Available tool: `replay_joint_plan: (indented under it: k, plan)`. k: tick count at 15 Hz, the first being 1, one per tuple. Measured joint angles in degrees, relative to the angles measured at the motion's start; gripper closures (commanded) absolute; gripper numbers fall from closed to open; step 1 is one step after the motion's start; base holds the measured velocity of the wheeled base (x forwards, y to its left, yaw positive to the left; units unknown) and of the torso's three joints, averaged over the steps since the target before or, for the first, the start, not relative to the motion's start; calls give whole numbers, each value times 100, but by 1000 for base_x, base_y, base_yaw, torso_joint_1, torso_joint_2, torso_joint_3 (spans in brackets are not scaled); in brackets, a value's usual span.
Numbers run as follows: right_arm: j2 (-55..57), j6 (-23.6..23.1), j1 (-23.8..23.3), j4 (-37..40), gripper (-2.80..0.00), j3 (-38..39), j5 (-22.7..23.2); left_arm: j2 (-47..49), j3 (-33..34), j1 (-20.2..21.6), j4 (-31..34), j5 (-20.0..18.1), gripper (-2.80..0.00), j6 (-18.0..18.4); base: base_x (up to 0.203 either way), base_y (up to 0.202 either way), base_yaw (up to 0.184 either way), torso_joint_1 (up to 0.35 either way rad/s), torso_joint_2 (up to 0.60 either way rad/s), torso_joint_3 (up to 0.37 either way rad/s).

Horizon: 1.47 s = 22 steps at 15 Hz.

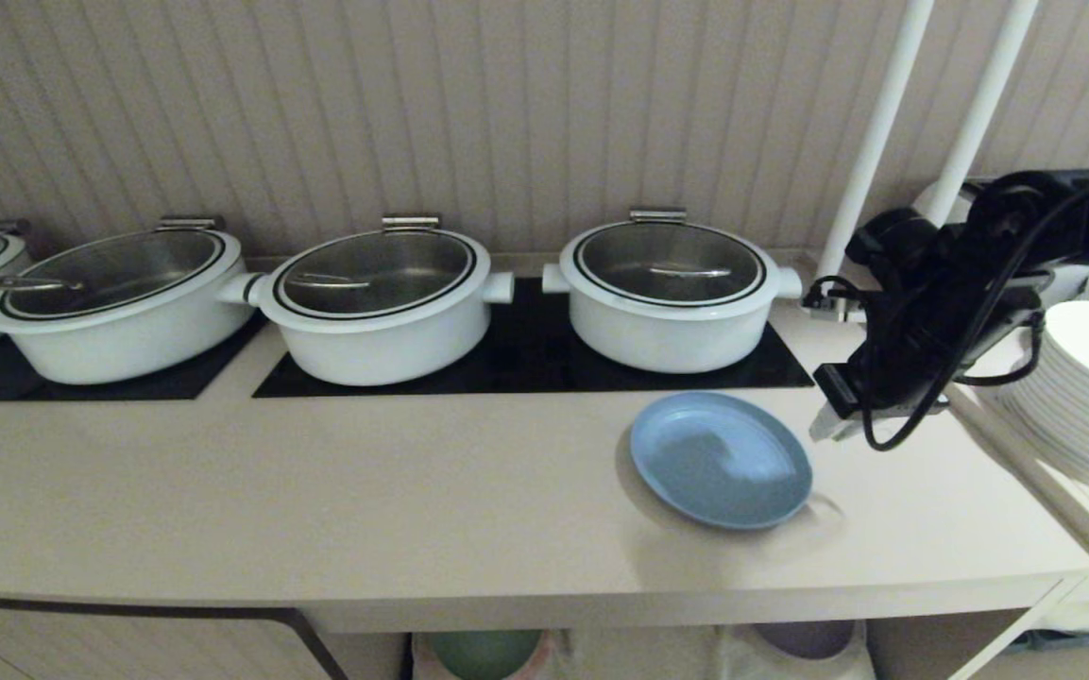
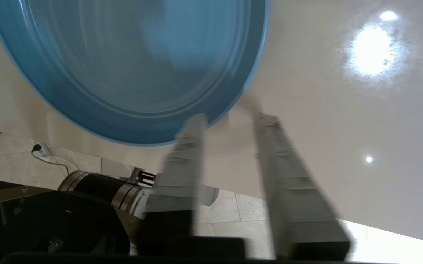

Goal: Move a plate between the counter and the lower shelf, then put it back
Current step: Pick up the plate

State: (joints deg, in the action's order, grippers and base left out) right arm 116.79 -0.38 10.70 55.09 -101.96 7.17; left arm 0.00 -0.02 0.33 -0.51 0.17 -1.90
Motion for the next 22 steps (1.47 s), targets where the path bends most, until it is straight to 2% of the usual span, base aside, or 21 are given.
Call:
replay_joint_plan:
  k: [16,18,22]
  plan:
    - [657,13,79,-51,-280,-305,-252,0,2,0,0,-1,0,0,0,0,0,0,0,0]
    - [770,192,141,-68,-280,-342,-567,0,2,0,0,-1,0,1,0,0,0,0,0,0]
    - [1011,609,284,-59,-280,-680,-615,0,2,0,0,-2,0,0,0,0,0,0,0,0]
